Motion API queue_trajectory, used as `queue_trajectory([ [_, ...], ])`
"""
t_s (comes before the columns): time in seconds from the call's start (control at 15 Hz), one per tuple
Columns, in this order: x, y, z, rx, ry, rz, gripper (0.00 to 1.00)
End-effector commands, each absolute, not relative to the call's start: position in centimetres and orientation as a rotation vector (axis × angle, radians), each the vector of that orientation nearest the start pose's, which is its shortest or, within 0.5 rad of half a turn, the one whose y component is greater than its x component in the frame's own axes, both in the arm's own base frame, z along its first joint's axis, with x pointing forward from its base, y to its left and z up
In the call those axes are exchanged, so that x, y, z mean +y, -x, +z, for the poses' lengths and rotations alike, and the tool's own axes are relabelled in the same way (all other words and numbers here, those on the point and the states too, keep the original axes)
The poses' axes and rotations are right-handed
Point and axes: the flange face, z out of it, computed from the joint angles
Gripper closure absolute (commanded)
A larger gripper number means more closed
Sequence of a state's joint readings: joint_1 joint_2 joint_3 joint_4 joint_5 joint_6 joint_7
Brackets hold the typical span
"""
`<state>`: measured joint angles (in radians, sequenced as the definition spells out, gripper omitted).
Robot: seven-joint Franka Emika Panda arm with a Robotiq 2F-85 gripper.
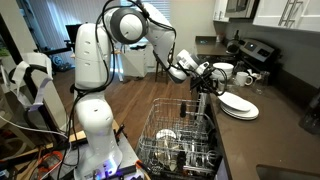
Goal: Take the top white plate and put it in the dishwasher
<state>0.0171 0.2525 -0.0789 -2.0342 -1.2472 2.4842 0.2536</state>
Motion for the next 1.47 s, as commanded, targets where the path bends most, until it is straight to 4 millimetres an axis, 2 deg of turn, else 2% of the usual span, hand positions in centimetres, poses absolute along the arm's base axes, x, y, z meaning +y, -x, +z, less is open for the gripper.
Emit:
queue_trajectory([
  [0.0,-1.8,-60.3,35.3,0.691,-2.098,0.324,0.95],
  [0.53,0.2,-59.8,35.3,0.613,-2.037,0.327,0.95],
  [1.4,0.4,-59.5,35.2,0.539,-2.003,0.284,0.95],
])
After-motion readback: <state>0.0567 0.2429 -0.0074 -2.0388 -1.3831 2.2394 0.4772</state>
